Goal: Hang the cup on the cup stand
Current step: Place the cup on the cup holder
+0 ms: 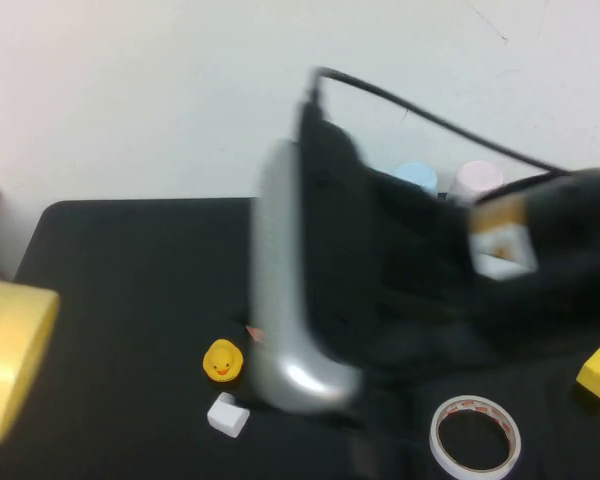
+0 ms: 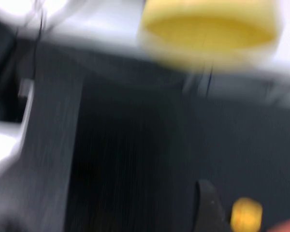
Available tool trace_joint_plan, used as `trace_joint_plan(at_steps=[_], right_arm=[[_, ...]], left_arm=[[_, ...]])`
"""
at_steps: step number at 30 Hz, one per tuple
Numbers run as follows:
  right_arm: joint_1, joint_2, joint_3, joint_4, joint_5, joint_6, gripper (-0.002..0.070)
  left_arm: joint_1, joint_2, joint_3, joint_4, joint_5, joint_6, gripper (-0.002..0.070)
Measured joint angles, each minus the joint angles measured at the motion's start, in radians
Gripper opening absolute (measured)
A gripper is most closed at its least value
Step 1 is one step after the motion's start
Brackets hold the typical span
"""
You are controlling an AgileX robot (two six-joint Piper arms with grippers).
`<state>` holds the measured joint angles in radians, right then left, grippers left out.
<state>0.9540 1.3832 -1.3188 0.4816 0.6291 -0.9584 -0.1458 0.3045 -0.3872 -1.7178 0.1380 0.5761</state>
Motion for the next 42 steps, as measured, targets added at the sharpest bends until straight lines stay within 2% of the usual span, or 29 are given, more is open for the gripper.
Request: trace_joint_plan(at_steps=[2,4,7,9,13,16,20,25,32,34,37,39,42], right_arm=[[0.0,-0.048,0.0,-0.144,0.136,0.145,0.0358],[0.0,-0.084,0.0,-0.3,0.297,0.282,0.0306],[0.0,-0.125,0.0,-0.495,0.518,0.474,0.0135],[-0.002,-0.162,0.021,-0.585,0.579,0.533,0.006],[-0.002,-0.285,0.126,-0.658,0.594,0.591,0.0017],[-0.002,-0.399,0.235,-0.679,0.533,0.64,0.001],[-0.002,-0.552,0.386,-0.684,0.423,0.695,0.0008],[-0.002,-0.686,0.527,-0.685,0.385,0.753,0.0006],[-0.002,-0.768,0.634,-0.685,0.551,0.811,0.0006],[-0.002,-0.774,0.649,-0.685,0.598,0.813,0.0006],[-0.002,-0.774,0.656,-0.681,0.601,0.815,0.0006],[-0.002,-0.774,0.656,-0.67,0.601,0.819,0.0005],[-0.002,-0.776,0.656,-0.661,0.601,0.819,0.0004]], left_arm=[[0.0,0.014,-0.045,0.0,-0.008,0.15,0.0561],[0.0,0.036,-0.091,0.0,-0.004,0.327,0.0561],[0.0,0.095,-0.164,-0.002,0.028,0.62,0.0561],[0.0,0.143,-0.202,-0.002,0.074,0.836,0.0561],[0.0,0.261,-0.255,0.003,0.217,1.263,0.0561],[0.0,0.352,-0.277,0.012,0.336,1.425,0.0561],[0.0,0.482,-0.301,0.02,0.495,1.482,0.0561],[0.0,0.673,-0.364,0.035,0.677,1.489,0.0561],[-0.002,0.916,-0.56,0.048,0.831,1.375,0.0561],[-0.016,0.98,-0.623,0.049,0.831,1.322,0.056],[-0.075,1.065,-0.725,0.049,0.747,1.241,0.056],[-0.15,1.125,-0.787,0.047,0.626,1.196,0.056],[-0.276,1.215,-0.87,0.038,0.411,1.211,0.056]])
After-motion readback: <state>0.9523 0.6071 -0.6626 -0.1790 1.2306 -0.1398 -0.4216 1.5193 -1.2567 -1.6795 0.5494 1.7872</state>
